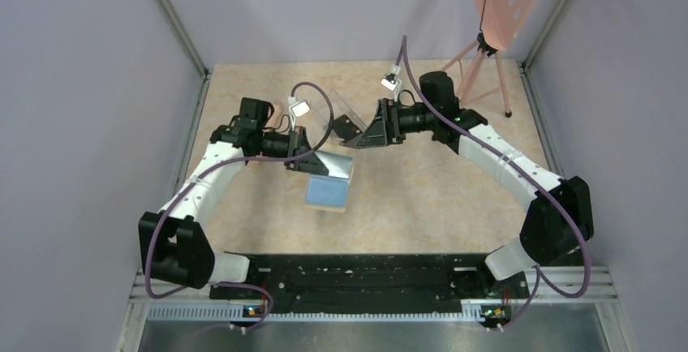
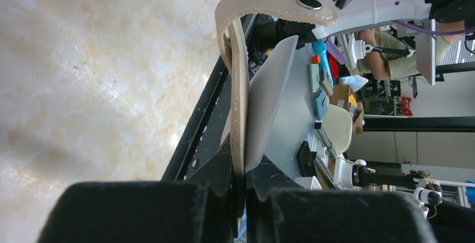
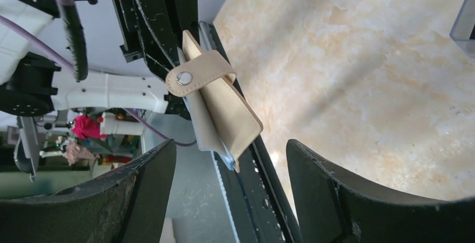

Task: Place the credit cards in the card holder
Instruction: Open the card holder at the center of the board.

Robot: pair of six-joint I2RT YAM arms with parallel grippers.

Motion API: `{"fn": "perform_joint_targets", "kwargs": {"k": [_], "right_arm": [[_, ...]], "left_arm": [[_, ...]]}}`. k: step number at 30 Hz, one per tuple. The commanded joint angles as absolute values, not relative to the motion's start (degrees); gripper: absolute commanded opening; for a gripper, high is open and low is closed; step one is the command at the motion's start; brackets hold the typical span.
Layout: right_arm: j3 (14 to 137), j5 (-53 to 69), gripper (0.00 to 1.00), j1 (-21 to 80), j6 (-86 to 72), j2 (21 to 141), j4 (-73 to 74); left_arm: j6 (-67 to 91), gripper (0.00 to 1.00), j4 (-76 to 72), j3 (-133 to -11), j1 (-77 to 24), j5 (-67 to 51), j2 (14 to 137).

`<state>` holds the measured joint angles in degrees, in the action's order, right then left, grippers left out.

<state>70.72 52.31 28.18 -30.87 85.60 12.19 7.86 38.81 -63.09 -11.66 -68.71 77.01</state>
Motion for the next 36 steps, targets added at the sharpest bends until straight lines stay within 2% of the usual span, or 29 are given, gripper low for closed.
{"fn": "perform_joint_targets", "kwargs": {"k": [1, 10, 18, 20, 22, 25, 26, 29, 31, 33, 36], "right_arm": [[76.14, 52.84, 0.72, 29.94, -23.87, 87.07, 19.22], [83.20, 51.38, 0.73, 38.61, -17.99, 95.32, 27.26], [83.37, 52.41, 0.73, 39.79, -16.73, 97.43, 27.48], [83.50, 54.12, 0.62, 40.19, -16.65, 98.05, 27.40], [83.46, 56.49, 0.40, 40.61, -17.17, 98.92, 26.66], [81.92, 59.74, 0.16, 41.20, -19.54, 99.26, 23.89], [81.23, 60.30, 0.03, 41.19, -20.38, 98.97, 22.53], [79.35, 60.06, 0.00, 40.78, -21.29, 97.79, 20.91], [77.87, 59.40, 0.00, 40.18, -22.46, 96.81, 19.22], [76.18, 58.58, 0.00, 39.53, -24.08, 95.65, 17.18], [73.64, 56.32, 0.00, 38.27, -26.75, 94.04, 14.80]], "left_arm": [[-2.26, 0.00, 50.65, -66.11, -11.83, -68.28, 77.92], [-3.35, 0.00, 52.31, -65.80, -13.43, -70.72, 78.22], [-4.22, 0.00, 52.17, -65.32, -13.54, -74.88, 77.23], [-4.35, 0.00, 52.06, -65.17, -13.54, -75.53, 77.02], [-4.31, 0.00, 52.02, -65.11, -13.54, -75.79, 76.90], [-4.12, 0.00, 51.63, -65.05, -13.54, -75.89, 76.76], [-4.01, 0.01, 51.55, -65.01, -13.54, -75.51, 76.70], [-3.40, 0.09, 50.69, -64.75, -13.54, -73.04, 76.12], [-0.92, 0.20, 48.17, -64.13, -13.54, -70.95, 75.22], [2.05, 0.33, 44.89, -63.67, -13.54, -68.33, 74.18], [5.38, 0.60, 41.65, -63.51, -13.54, -62.68, 72.16]]}}
